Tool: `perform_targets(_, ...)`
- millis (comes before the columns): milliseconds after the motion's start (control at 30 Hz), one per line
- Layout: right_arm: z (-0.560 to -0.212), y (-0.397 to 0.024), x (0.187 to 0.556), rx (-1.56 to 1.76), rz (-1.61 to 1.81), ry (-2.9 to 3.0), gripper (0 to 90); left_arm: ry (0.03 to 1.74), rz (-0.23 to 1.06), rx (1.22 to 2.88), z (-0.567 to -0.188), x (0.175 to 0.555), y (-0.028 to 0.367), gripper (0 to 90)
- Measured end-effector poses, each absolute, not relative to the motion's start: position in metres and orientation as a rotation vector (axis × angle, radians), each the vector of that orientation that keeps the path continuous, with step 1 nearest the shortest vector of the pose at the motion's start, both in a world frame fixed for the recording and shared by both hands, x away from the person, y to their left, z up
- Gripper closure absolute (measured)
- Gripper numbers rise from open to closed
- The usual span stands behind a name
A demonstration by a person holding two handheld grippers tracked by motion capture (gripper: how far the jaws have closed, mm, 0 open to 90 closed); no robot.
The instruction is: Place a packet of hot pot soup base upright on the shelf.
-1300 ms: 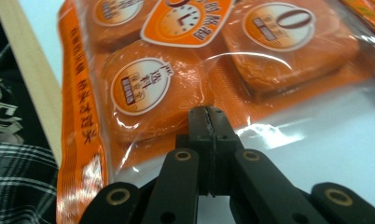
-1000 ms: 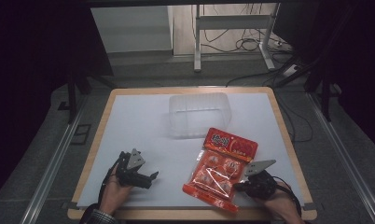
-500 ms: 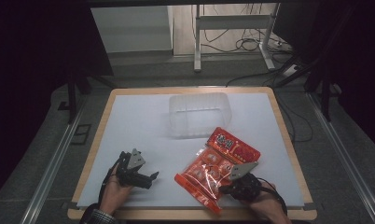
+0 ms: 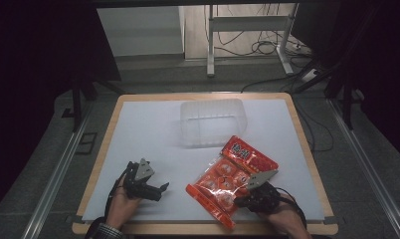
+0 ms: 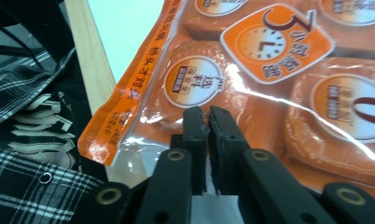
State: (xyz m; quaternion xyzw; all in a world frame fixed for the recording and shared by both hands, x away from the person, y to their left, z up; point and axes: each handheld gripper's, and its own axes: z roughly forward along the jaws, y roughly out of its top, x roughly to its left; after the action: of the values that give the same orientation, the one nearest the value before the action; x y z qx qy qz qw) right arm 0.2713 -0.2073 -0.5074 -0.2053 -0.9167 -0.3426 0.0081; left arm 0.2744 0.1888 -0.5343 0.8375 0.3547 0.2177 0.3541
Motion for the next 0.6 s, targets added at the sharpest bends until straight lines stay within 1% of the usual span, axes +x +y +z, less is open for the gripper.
perform_targets(167,-0.504,-0.208,0.271,-0.655,-1.090,-2.902,77.0,0.918,0.564,2.169,-0.535,0.275,0.188,0.0)
perform_targets(267,-0.502,-0.209,0.272,-0.676,-1.091,-2.925,71.9,0.918,0.564,2.168,-0.535,0.275,0.188,0.0)
perform_targets(300,-0.501,-0.211,0.273,-0.691,-1.093,-2.941,68.7,0.918,0.565,2.168,-0.535,0.275,0.188,0.0)
perform_targets(433,-0.499,-0.213,0.275,-0.711,-1.104,-2.962,65.2,0.922,0.565,2.166,-0.535,0.274,0.188,0.0)
perform_targets(600,-0.492,-0.219,0.281,-0.782,-1.136,-2.965,57.8,0.924,0.569,2.164,-0.534,0.274,0.189,0.0)
